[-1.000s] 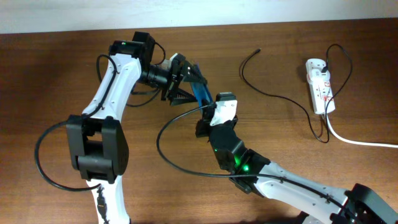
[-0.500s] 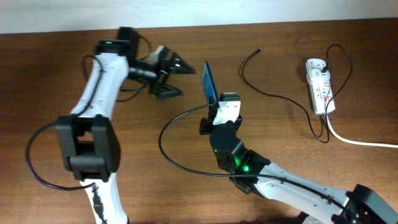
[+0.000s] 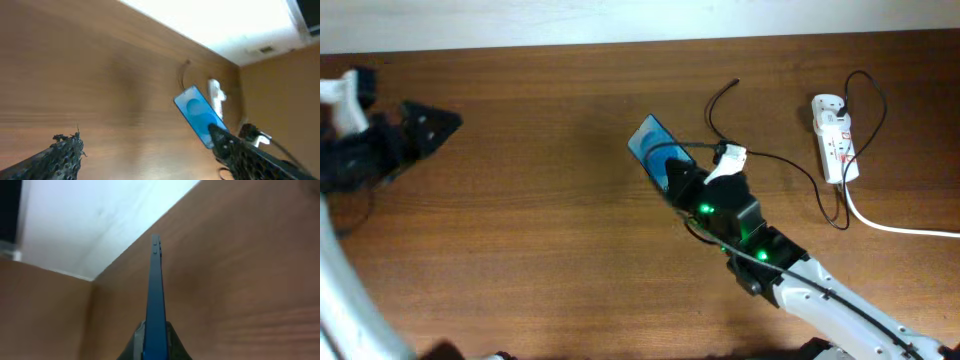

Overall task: Plug charger to phone and switch on socket
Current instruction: 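Release the left gripper and carry the phone right with the right gripper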

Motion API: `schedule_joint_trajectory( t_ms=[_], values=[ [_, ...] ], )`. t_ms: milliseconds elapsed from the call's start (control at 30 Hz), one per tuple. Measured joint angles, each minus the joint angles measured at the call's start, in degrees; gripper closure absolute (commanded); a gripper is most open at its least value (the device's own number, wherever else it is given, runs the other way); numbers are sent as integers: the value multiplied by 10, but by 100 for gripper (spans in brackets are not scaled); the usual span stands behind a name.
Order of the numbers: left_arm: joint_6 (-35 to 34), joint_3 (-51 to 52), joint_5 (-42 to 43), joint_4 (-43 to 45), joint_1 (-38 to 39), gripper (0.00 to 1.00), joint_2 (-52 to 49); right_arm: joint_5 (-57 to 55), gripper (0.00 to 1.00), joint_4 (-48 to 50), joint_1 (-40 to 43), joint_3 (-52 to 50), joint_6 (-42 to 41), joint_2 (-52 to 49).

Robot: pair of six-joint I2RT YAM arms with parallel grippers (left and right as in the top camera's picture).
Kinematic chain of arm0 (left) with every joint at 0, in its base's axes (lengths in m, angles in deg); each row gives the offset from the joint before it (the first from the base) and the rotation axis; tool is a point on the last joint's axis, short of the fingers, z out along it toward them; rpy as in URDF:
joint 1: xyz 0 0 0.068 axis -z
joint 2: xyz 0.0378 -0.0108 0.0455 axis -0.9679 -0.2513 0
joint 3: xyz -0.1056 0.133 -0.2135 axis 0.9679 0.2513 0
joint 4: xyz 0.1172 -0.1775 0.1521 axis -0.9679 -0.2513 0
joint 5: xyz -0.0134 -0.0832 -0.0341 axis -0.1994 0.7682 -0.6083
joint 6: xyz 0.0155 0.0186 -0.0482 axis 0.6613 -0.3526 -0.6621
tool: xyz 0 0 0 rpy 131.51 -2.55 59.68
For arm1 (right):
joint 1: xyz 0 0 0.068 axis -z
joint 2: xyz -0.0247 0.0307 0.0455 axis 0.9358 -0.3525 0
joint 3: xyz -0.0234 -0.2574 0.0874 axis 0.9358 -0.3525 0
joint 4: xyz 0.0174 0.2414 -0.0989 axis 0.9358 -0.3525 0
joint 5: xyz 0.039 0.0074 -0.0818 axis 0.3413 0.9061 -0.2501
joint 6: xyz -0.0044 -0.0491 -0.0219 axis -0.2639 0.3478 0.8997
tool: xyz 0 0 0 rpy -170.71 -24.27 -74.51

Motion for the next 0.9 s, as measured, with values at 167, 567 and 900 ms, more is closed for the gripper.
schedule_joint_trajectory(
  t_ms=[167, 567, 900],
  values=[
    [7, -2, -37, -2, -116, 0, 229, 123, 96, 1, 18, 0, -89, 1],
    [-40, 11, -403, -17, 186, 1, 510, 211, 96, -9, 18, 0, -111, 2],
    [-356, 138, -783, -1, 578, 1, 516, 173, 96, -9, 18, 0, -111, 1]
  ],
)
